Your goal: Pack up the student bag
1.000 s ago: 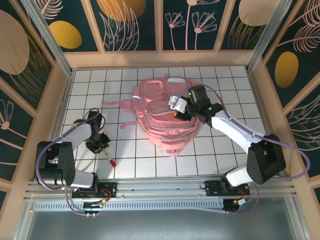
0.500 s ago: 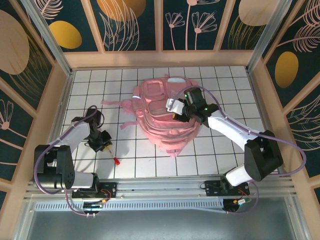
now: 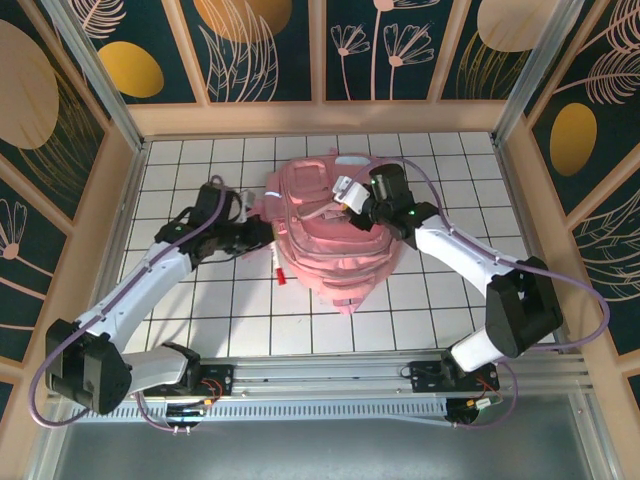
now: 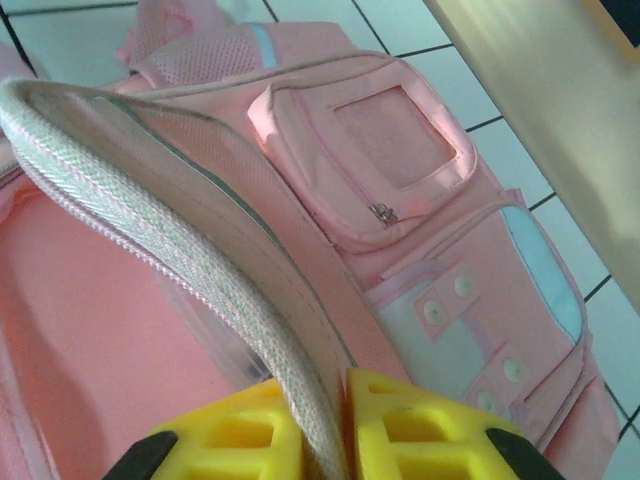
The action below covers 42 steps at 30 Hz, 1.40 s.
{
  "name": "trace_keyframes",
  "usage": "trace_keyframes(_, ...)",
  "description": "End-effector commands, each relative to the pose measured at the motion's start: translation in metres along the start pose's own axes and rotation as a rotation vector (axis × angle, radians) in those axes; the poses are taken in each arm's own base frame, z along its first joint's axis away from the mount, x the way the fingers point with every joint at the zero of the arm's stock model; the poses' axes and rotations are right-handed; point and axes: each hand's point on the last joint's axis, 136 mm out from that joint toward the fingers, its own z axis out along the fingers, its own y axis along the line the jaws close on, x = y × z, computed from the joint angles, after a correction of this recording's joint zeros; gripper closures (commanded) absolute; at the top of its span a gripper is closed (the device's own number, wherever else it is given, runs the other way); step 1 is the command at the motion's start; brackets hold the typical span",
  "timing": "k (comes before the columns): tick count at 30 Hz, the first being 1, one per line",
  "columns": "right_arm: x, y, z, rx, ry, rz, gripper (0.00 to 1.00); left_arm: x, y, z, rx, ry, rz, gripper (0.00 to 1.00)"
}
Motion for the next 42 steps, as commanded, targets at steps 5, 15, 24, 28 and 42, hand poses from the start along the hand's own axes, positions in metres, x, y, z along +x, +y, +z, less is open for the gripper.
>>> trace_keyframes(5,-0.047,-0.031,-0.024,-0.003,-0.237,0.111,0.87,-0.020,-0.139,0.028,0.115,-0.058,0.584,0.96)
trace_keyframes(15,-0.046,-0.056,-0.039,-0.033,-0.310,0.223,0.88,-0.012,-0.173,0.078,0.103,-0.056,1.332,0.99)
trace_keyframes(24,-0.040,-0.057,-0.050,-0.053,-0.326,0.277,0.88,-0.013,-0.137,0.088,-0.023,-0.196,1.671,0.98)
trace_keyframes(28,-0.044,-0.057,-0.054,-0.054,-0.330,0.274,0.89,-0.022,-0.140,0.100,-0.042,-0.214,1.645,1.00)
trace_keyframes(42,-0.043,-0.053,-0.051,-0.084,-0.316,0.293,0.90,-0.006,-0.170,0.108,0.102,-0.244,1.731,1.00)
